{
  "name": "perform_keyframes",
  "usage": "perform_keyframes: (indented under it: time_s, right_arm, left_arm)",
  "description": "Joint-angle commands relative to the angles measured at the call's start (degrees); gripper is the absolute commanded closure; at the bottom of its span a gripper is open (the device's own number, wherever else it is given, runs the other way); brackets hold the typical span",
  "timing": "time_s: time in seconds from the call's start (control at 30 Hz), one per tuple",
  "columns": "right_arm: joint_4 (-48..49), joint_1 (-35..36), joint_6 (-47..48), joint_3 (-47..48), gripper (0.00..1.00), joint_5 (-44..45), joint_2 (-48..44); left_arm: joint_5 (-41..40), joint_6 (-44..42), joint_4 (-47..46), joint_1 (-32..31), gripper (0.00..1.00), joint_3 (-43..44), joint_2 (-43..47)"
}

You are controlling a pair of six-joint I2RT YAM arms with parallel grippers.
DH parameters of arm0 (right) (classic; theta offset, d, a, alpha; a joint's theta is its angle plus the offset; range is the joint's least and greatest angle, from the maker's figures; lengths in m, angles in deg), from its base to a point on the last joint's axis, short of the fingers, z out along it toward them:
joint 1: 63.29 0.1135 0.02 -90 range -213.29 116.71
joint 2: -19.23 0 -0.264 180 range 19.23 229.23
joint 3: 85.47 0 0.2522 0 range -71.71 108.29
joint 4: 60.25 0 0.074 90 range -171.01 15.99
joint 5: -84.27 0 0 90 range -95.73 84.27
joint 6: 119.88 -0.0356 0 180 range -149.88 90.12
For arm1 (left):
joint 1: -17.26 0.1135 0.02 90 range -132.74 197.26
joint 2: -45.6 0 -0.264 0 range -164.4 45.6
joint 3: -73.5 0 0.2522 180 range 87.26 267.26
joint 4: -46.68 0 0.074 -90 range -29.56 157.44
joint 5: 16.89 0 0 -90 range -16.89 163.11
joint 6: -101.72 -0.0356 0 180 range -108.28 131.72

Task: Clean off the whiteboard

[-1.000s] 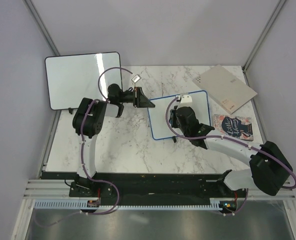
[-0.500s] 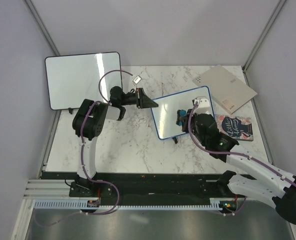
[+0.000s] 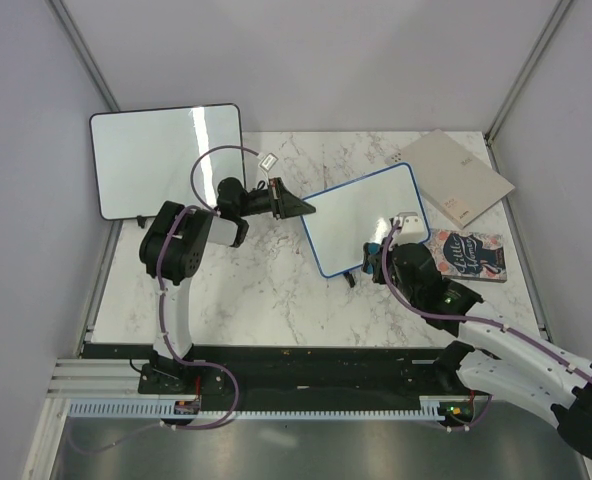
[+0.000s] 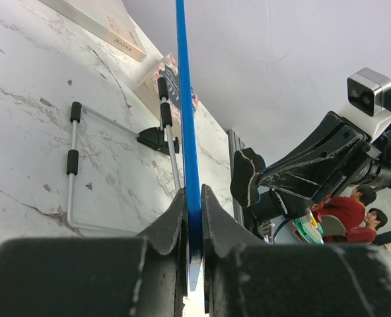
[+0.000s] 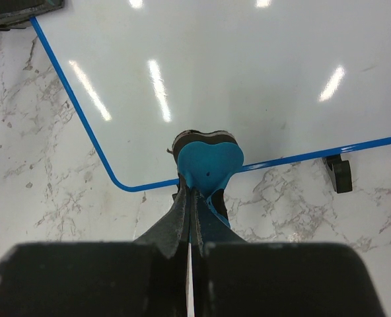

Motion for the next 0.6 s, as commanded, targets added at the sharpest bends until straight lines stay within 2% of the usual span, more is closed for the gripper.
perform_keyframes:
  time_s: [0.0, 0.23, 0.5, 0.53, 0.57]
  right_arm:
    - [1.2, 0.0, -0.9, 0.5, 1.00, -0.6, 0.6]
    - [-6.2, -0.1, -3.7, 1.6, 1.00, 4.0, 3.5]
    - [-7.2, 0.0, -8.9, -1.7, 1.00, 4.6, 6.3]
    - [-7.2, 0.0, -9.1, -2.0, 0.98, 4.8, 6.5]
    - [-7.2, 0.0, -9.0, -2.1, 0.91, 5.0, 6.9]
  left_arm:
    - [-0.1, -1.6, -20.7, -0.2, 0.98, 1.1, 3.1]
    - [1.1, -4.6, -17.8, -0.1, 0.98, 1.1, 2.4]
    - [-0.6, -8.5, -15.0, -0.2, 0.98, -0.7, 2.8]
    - [-1.0, -9.5, -14.6, -0.2, 0.98, -1.0, 3.1]
    - [-1.1, -9.7, -14.3, -0.2, 0.98, -1.1, 3.1]
